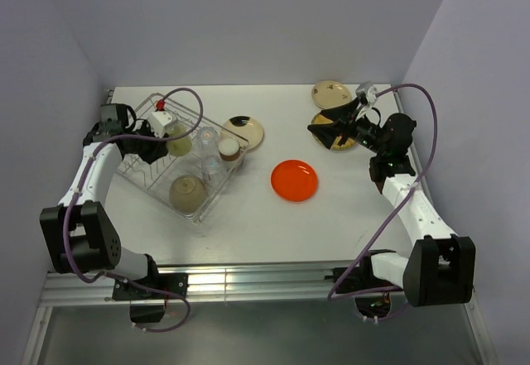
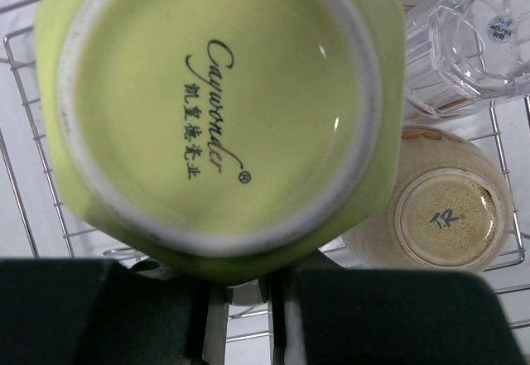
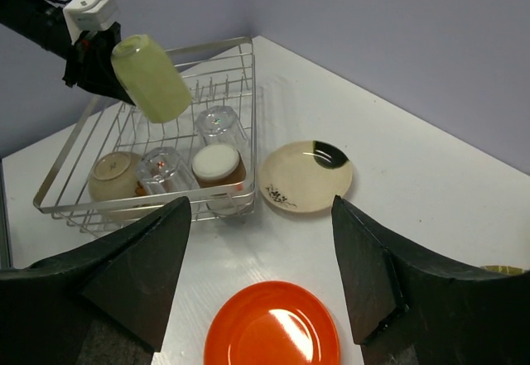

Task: Load the mixed dishes into the dish rack

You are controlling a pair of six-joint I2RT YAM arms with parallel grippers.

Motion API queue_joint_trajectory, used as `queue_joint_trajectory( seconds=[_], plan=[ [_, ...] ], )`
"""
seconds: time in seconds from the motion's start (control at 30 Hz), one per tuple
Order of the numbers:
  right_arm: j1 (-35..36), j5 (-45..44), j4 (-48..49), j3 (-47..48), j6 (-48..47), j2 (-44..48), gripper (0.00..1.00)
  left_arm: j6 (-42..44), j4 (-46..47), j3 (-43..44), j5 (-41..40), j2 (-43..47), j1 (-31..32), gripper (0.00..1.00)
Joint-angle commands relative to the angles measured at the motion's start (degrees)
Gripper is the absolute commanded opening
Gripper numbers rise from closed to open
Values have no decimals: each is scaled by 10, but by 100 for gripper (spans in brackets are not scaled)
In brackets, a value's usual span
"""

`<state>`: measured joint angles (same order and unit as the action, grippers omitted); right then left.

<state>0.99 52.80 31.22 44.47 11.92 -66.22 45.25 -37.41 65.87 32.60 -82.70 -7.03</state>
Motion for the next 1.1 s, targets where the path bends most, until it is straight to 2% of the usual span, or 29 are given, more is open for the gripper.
queue_joint_trajectory(
  seconds=[0.0, 0.27, 0.8, 1.07],
  plan=[
    [-6, 2, 8, 19, -8, -4, 76, 38, 49, 21, 41, 1, 19, 0],
    [-6, -3, 8, 23, -14, -9, 77, 43, 49, 16, 5, -28, 49, 0],
    [-6, -5, 8, 11, -14, -1, 77, 54, 70, -46, -7, -19, 66, 0],
    [-6, -8, 9, 5, -13, 5, 77, 54, 79, -33, -16, -55, 90, 0]
  ],
)
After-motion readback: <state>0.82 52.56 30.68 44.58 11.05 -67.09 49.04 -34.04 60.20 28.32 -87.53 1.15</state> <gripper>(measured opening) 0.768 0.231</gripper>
